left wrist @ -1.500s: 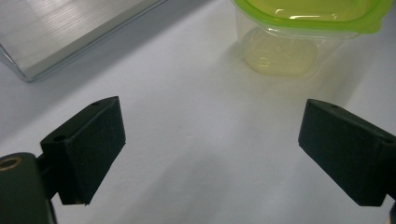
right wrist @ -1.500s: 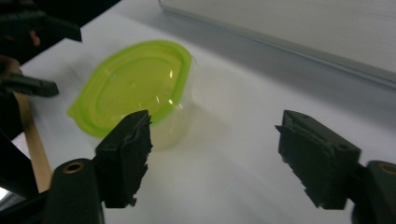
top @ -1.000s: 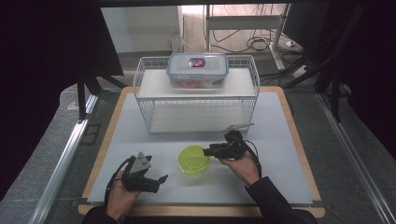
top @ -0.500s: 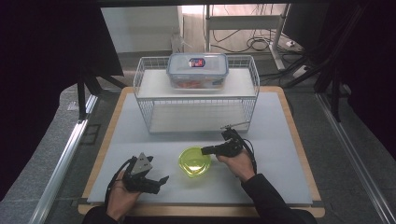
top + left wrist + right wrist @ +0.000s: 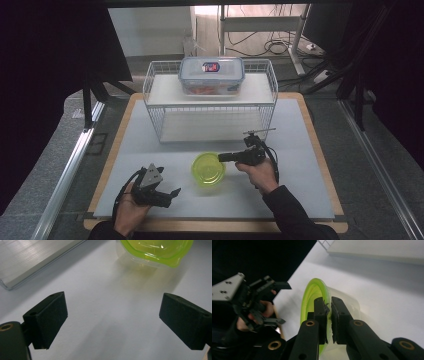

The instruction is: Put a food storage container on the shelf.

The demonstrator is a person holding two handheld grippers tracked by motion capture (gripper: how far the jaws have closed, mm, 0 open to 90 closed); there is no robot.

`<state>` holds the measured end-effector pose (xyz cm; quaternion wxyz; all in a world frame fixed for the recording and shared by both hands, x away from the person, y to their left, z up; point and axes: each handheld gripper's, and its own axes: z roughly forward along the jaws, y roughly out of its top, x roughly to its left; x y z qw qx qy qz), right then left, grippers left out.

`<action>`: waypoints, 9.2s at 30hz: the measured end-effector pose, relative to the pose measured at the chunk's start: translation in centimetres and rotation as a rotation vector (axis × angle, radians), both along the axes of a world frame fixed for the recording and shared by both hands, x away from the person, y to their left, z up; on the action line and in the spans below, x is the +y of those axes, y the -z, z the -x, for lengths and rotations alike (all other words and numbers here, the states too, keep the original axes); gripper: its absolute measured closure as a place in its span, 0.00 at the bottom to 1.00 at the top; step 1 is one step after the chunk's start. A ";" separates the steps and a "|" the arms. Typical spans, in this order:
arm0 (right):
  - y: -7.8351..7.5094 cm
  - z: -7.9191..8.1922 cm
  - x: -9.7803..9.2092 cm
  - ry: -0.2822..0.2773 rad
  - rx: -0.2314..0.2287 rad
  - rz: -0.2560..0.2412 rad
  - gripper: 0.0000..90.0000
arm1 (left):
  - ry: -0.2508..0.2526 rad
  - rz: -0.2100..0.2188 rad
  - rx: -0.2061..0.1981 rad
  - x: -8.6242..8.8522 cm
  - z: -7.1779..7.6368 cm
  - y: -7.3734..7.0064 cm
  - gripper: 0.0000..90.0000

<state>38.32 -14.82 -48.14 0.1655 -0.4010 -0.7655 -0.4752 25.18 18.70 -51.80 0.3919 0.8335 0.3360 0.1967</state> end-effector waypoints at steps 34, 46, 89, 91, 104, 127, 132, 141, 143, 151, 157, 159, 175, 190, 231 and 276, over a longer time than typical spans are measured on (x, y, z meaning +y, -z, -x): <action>-9.2 -0.8 -2.9 0.066 -0.061 -0.155 0.93 | -0.020 0.037 -0.033 0.4 0.1 -0.2 0.08; -13.9 -2.2 -3.5 0.095 -0.082 -0.206 0.93 | -0.016 0.033 -0.034 0.3 0.0 -0.2 0.08; -23.2 -13.3 1.1 0.409 -0.140 -0.306 0.93 | 0.008 0.068 -0.033 0.5 0.2 -0.4 0.08; -23.1 -13.9 1.4 0.428 -0.135 -0.315 0.93 | 0.012 0.071 -0.031 0.5 0.2 -0.4 0.08; -22.6 -14.6 2.1 0.517 -0.206 -0.219 0.82 | 0.025 0.069 -0.027 0.3 0.3 -0.3 0.08; -22.5 -13.2 1.1 0.480 -0.304 -0.133 0.63 | 0.030 0.055 -0.025 0.1 0.2 -0.3 0.08; -22.6 -12.6 0.4 0.442 -0.335 -0.114 0.49 | 0.029 0.049 -0.023 0.0 0.2 -0.2 0.08; -21.8 -11.2 -0.3 0.378 -0.391 -0.015 0.35 | 0.027 0.049 -0.023 0.0 0.2 -0.2 0.08; -21.5 -10.8 -0.5 0.365 -0.396 -0.009 0.32 | 0.026 0.049 -0.024 -0.1 0.2 -0.2 0.08; -20.5 -9.1 -0.7 0.299 -0.427 0.029 0.25 | 0.023 0.051 -0.026 0.0 0.2 -0.2 0.08; -19.5 -7.6 -0.7 0.248 -0.449 0.053 0.17 | 0.026 0.057 -0.005 0.0 0.1 -0.3 0.08; -19.3 -7.0 -0.7 0.239 -0.467 0.068 0.15 | 0.026 0.057 -0.002 0.0 0.1 -0.3 0.09; -17.1 -3.1 -0.2 0.145 -0.579 0.189 0.04 | 0.034 0.090 0.034 0.2 0.1 -0.4 0.10; -13.9 0.0 -0.8 0.101 -0.607 0.240 0.03 | 0.042 0.068 0.000 -0.1 0.2 -0.3 0.08; -6.2 7.1 -3.9 0.126 -0.638 0.317 0.00 | 0.049 0.073 -0.013 0.0 0.3 -0.3 0.04; 2.9 9.8 -9.1 0.191 -0.531 0.492 0.00 | 0.049 0.026 -0.030 -0.3 0.3 0.2 0.03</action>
